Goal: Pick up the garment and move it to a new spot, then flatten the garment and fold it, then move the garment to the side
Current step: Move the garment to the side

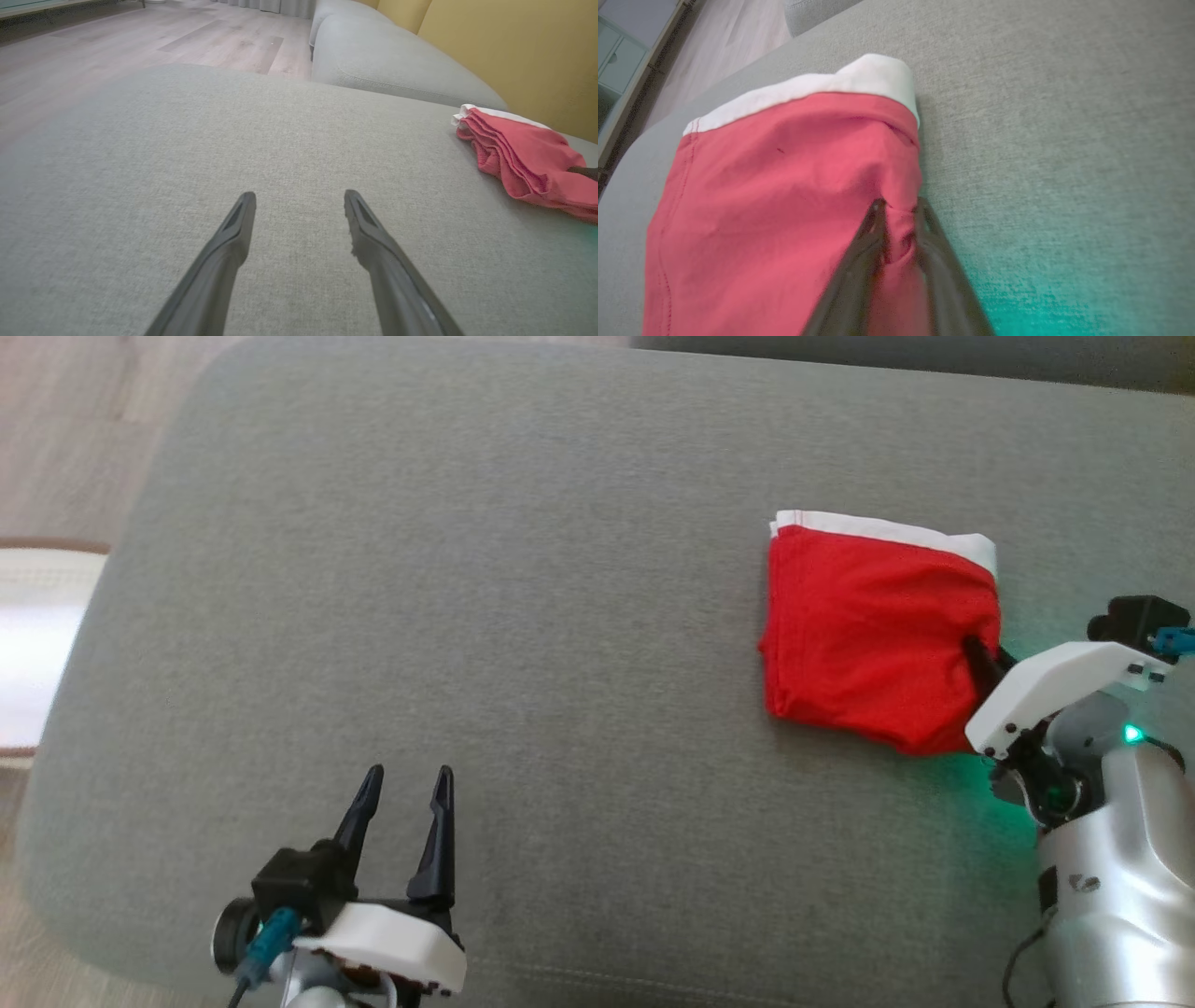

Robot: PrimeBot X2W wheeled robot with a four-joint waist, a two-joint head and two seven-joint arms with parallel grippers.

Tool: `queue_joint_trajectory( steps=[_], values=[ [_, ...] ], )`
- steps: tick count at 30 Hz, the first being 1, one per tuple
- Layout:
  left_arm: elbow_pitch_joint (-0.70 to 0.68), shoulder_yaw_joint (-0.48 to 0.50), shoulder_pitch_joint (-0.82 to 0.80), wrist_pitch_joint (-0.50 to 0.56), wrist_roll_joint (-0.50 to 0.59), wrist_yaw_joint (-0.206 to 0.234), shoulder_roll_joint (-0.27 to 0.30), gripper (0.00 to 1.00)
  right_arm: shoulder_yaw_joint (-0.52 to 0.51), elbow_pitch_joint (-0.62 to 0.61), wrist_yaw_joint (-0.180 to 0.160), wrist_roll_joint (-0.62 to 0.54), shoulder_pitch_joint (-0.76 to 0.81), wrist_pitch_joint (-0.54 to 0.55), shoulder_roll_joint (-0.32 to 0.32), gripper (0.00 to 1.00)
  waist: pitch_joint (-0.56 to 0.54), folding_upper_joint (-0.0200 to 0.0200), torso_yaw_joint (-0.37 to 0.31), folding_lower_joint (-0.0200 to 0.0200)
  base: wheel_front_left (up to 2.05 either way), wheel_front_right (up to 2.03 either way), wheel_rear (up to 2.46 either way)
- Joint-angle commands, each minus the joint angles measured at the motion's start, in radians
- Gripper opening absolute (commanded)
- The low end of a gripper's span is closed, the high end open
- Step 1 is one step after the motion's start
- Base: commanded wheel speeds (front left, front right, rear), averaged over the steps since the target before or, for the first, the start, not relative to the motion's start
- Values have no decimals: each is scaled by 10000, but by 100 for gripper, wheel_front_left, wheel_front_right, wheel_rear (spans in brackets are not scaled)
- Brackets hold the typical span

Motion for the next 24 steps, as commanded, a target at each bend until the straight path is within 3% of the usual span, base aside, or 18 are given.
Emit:
queue_joint_trajectory(
  steps=[1, 7, 12, 18, 24],
  values=[
    [-312, 377, -324, -55, -36, 50, -13, 100, 203, -260, -7, 104, -324, -144, 98, 0, -9, 1, -158, -1, 0, 0, 0],
    [-375, 528, -252, -55, 60, 29, -13, 100, 557, -352, -7, 377, -415, -451, 44, 0, -62, 1, -1234, -1, 0, 0, 0],
    [-438, 668, -359, -55, 216, -72, -13, 100, 1375, -1042, -7, 580, -331, -198, -435, 0, 74, 1, -2401, -1, 0, 0, 0],
    [-485, 656, -810, -55, 421, -296, -13, 100, 2217, -2283, -7, 470, -459, 393, -1959, 0, 488, 1, -3279, -1, 0, 0, 0],
    [-432, 619, -1170, -55, 527, -423, -13, 100, 2631, -2966, -7, 400, -857, 1673, -3718, 0, 899, 1, -3330, -1, 0, 0, 0]
  ],
)
